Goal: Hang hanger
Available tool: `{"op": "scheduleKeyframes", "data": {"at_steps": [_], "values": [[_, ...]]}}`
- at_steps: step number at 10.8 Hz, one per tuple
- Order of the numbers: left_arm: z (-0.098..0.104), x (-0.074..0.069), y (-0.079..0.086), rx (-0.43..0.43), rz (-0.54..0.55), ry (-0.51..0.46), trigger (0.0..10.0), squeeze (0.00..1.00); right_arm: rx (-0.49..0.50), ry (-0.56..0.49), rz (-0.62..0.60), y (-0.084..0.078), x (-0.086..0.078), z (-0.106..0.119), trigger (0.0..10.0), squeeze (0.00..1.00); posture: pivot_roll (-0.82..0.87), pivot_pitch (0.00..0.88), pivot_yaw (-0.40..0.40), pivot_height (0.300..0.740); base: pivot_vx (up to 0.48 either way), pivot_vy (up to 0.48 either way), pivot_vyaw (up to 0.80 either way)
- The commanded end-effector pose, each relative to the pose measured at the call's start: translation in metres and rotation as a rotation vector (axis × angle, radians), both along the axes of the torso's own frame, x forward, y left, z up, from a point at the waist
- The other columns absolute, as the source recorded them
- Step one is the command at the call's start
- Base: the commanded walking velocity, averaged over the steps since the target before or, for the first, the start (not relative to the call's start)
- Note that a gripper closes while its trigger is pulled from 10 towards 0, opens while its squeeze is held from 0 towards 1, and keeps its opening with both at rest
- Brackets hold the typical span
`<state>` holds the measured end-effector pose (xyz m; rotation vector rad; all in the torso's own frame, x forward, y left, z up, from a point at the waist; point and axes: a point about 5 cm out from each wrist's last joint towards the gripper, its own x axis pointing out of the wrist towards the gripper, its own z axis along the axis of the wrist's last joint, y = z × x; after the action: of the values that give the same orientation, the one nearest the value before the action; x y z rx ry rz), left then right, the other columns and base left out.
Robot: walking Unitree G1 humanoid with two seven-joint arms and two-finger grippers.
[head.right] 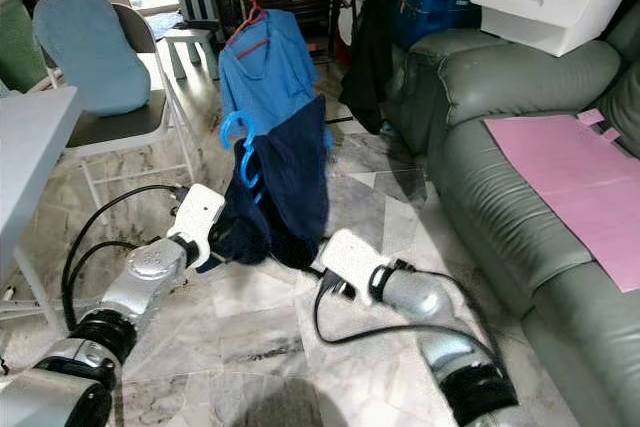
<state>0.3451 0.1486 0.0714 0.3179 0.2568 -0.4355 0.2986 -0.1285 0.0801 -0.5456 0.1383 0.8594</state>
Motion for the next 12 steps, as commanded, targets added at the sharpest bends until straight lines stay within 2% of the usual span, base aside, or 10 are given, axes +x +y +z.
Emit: {"op": "scheduleKeyframes", "data": {"at_steps": [1, 2, 3, 4, 5, 6, 7, 10, 11, 12], "values": [[0.010, 0.005, 0.003, 0.040, -0.019, -0.058, 0.0, 0.00, -0.006, -0.049, -0.023, -0.002, 0.006, 0.007, 10.0, 1.00, -0.13, 0.000, 0.067, 0.740, 0.000, 0.000, 0.00], [0.007, 0.002, 0.003, 0.142, -0.100, -0.066, 0.0, 0.00, -0.038, -0.115, -0.039, -0.007, 0.007, 0.010, 10.0, 1.00, -0.13, 0.000, 0.069, 0.740, 0.000, 0.000, 0.00], [0.004, -0.002, 0.007, 0.210, -0.178, -0.065, 0.0, 0.00, -0.072, -0.097, 0.035, -0.014, 0.005, 0.014, 10.0, 1.00, -0.14, 0.000, 0.072, 0.740, 0.000, 0.000, 0.00], [0.003, -0.008, 0.010, 0.248, -0.264, -0.066, 0.0, 0.00, -0.015, -0.043, 0.067, -0.023, 0.006, 0.025, 10.0, 1.00, -0.13, 0.000, 0.079, 0.740, 0.000, 0.000, 0.00], [0.001, -0.012, 0.013, 0.290, -0.328, -0.070, 0.0, 0.00, -0.028, -0.013, 0.129, -0.030, 0.001, 0.031, 10.0, 1.00, -0.13, 0.000, 0.083, 0.740, 0.000, 0.000, 0.00], [-0.001, -0.014, 0.020, 0.315, -0.328, -0.058, 0.0, 0.00, -0.083, 0.011, 0.187, -0.039, -0.004, 0.036, 10.0, 1.00, -0.13, 0.000, 0.083, 0.740, 0.000, 0.000, 0.00], [-0.001, -0.016, 0.022, 0.345, -0.383, -0.069, 0.0, 0.00, -0.122, 0.016, 0.225, -0.047, -0.005, 0.044, 10.0, 1.00, -0.14, 0.000, 0.084, 0.740, 0.000, 0.000, 0.00], [-0.002, -0.026, 0.010, 0.350, -0.550, -0.089, 0.0, 0.00, -0.153, 0.048, 0.222, -0.071, 0.006, 0.063, 10.0, 1.00, -0.13, 0.000, 0.082, 0.740, 0.000, 0.000, 0.00], [-0.003, -0.030, 0.007, 0.352, -0.603, -0.091, 0.0, 0.00, -0.173, 0.062, 0.251, -0.072, 0.008, 0.068, 10.0, 1.00, -0.13, 0.000, 0.086, 0.740, 0.000, 0.000, 0.00], [-0.005, -0.033, 0.004, 0.350, -0.649, -0.084, 0.0, 0.00, -0.222, 0.067, 0.279, -0.075, 0.011, 0.071, 10.0, 0.92, -0.13, 0.000, 0.086, 0.740, 0.000, 0.000, 0.00]]}}
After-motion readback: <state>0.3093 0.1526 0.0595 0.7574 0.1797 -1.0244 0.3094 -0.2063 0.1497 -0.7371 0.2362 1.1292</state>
